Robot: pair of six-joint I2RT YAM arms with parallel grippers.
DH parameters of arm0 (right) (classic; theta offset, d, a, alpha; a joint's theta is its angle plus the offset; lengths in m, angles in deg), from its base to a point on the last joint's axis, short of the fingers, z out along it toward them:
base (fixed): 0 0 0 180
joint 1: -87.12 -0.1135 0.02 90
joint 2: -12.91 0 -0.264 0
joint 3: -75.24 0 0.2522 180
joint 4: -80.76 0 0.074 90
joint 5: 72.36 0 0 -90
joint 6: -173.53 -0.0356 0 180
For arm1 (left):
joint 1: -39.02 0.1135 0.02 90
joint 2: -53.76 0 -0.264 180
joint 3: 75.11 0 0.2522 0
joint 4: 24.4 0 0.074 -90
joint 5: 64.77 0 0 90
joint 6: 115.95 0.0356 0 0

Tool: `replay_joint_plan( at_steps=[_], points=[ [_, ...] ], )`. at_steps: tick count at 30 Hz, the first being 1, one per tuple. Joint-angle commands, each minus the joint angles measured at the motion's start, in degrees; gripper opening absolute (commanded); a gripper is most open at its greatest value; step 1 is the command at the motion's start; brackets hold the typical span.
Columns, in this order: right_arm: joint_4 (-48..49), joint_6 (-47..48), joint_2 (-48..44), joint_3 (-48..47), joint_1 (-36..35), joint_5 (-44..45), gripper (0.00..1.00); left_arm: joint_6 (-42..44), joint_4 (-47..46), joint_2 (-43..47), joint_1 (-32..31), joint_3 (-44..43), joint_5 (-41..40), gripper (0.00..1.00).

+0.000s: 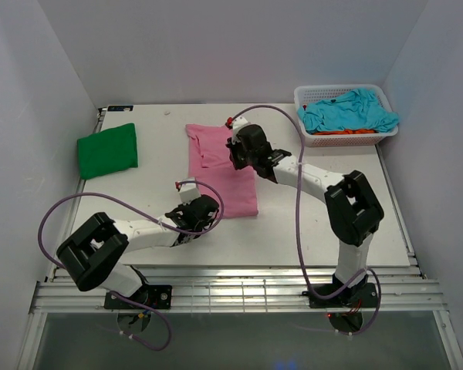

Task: Fold and stack the t-shirts
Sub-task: Fold the tshirt

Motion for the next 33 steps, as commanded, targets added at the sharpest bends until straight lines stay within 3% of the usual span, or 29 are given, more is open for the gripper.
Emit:
replay_joint_plan(
  at_steps=[1,6,9,10,13,15,16,22,26,33],
  points=[
    [4.1,0.5,-7.3,6.2,-0.4,-3.8,0.08,0.4,0.7,1.0,-0.2,-0.9,-1.7,0.0],
    [2.2,-1.5,-11.3,11.4,-0.4,-5.3,0.08,3.4,0.5,-0.3,-0.2,-4.3,-3.8,0.0],
    [1.9,-4.1,-15.0,16.4,-0.4,-5.1,0.3,7.3,2.0,-0.7,-0.2,-9.5,-6.0,0.02],
    [2.0,-4.7,-16.3,19.5,-0.4,-4.9,0.42,8.3,2.6,-0.7,-0.2,-10.8,-6.8,0.06],
    [1.9,-6.7,-21.8,23.9,-0.5,-3.4,0.57,11.2,4.4,0.8,-0.2,-14.4,-10.4,0.38],
    [0.2,-7.9,-25.7,27.5,-0.5,-1.4,0.61,11.7,6.2,2.3,-0.1,-14.9,-12.8,0.58],
    [-0.2,-8.8,-26.7,28.6,-0.6,-0.9,0.63,11.7,6.7,2.6,-0.1,-14.6,-13.1,0.6],
    [-0.3,-11.8,-32.1,35.3,-0.6,0.1,0.7,5.6,12.4,3.2,0.0,-9.1,-9.8,0.6],
    [-2.6,-13.9,-31.9,36.9,-0.7,-1.0,0.71,1.8,14.6,4.2,0.1,-4.9,-7.9,0.61],
    [1.9,-17.7,-31.2,42.6,-1.1,-2.9,0.71,-0.6,15.0,6.6,0.1,0.1,-7.0,0.66]
  ],
)
